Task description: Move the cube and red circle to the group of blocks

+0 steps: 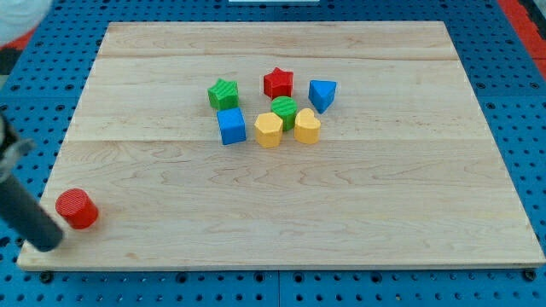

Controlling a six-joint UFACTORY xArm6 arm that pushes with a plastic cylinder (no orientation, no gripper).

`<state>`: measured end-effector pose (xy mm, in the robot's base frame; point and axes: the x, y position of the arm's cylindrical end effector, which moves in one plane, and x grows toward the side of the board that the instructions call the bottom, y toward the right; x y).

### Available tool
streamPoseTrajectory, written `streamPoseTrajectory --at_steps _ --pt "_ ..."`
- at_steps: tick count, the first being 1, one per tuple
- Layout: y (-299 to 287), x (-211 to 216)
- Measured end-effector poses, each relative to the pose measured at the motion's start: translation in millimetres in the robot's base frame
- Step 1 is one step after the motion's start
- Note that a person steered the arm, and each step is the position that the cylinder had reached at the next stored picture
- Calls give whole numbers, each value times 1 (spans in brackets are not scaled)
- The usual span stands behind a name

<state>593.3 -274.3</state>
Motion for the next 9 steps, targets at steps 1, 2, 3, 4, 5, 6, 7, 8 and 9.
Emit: streamPoseTrajectory --at_steps 1,2,3,4,5,6,7,8,9 --pt "-2 -24" --pt "37 -44" --pt "50 -16" --pt "72 -22" --pt "72 -81" --pt "92 -92" --pt "63 -84" --pt "104 -93" --pt "145 -106"
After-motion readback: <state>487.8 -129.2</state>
